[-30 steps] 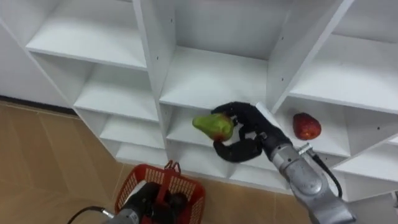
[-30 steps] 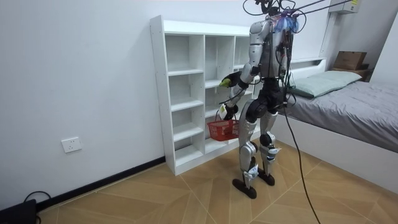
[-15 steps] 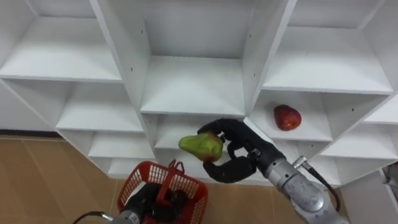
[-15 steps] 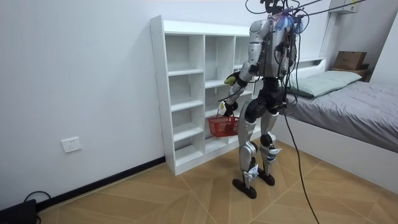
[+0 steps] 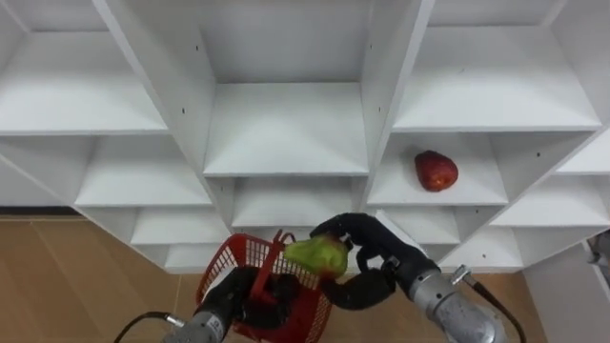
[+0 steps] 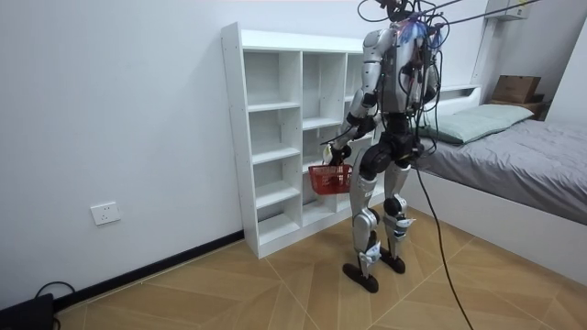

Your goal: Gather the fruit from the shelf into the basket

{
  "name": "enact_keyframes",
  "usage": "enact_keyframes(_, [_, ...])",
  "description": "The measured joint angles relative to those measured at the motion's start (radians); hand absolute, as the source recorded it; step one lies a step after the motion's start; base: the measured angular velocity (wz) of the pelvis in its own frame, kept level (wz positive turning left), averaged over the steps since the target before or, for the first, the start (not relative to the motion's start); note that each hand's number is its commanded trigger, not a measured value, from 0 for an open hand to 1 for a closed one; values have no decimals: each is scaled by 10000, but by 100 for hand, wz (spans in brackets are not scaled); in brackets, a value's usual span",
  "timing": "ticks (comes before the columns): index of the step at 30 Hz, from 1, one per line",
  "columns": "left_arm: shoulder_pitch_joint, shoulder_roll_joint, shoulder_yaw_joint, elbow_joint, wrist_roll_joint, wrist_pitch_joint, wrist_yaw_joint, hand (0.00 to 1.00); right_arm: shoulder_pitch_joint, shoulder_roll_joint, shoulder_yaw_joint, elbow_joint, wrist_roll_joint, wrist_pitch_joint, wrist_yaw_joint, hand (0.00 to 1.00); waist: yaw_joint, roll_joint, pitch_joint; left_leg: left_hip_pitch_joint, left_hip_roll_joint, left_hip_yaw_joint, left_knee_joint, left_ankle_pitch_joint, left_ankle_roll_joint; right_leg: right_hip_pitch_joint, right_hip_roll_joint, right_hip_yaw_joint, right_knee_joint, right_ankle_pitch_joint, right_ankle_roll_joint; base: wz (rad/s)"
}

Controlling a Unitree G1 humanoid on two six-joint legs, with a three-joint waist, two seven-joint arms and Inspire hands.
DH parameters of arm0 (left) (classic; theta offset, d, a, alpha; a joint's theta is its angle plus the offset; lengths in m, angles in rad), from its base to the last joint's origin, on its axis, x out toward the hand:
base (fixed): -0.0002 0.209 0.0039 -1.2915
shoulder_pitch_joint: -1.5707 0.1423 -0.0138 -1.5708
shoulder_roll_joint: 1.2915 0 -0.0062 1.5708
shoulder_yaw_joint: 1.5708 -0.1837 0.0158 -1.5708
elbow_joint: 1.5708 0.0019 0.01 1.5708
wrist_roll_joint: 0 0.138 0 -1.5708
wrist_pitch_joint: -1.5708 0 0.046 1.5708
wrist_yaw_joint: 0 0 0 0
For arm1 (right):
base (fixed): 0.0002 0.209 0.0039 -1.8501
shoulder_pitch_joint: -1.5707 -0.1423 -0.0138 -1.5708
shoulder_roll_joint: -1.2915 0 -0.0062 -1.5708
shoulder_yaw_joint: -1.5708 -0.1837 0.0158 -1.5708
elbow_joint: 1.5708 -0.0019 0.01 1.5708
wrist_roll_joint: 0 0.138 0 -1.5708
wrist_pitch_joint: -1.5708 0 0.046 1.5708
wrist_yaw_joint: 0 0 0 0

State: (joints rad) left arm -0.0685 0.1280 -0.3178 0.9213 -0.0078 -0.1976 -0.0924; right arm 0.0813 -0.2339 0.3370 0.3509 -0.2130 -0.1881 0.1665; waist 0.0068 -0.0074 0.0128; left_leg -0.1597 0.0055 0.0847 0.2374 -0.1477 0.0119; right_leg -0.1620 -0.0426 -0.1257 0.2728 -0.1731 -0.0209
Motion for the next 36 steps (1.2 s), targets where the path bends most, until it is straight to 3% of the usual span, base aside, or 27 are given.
enact_keyframes(10, [33,14,-18,-440,7,-33,-71,100,201,-4,132,361,-311,28,-107,100,82,54,-5,-45,70,265,-38,-51,-17,-310,97,198,86,-14,-11,-9])
enact_keyframes(24, [47,64,-201,-516,2,-56,-223,100,230,29,436,1344,-305,57,-107,100,257,56,-8,-24,79,345,-58,-58,-10,-305,93,249,61,-9,-15,-1])
enact_keyframes(33, [308,55,-267,-1170,-1,-57,-418,100,79,18,433,1941,-455,61,-132,100,259,59,-9,20,72,363,-54,-58,-10,-272,31,361,181,-14,-12,0])
enact_keyframes(36, [317,161,-457,-1171,4,-57,-508,100,-124,34,433,2149,-628,57,-150,100,254,62,-8,-2,74,326,-52,-58,-10,-294,43,384,186,-13,-12,0])
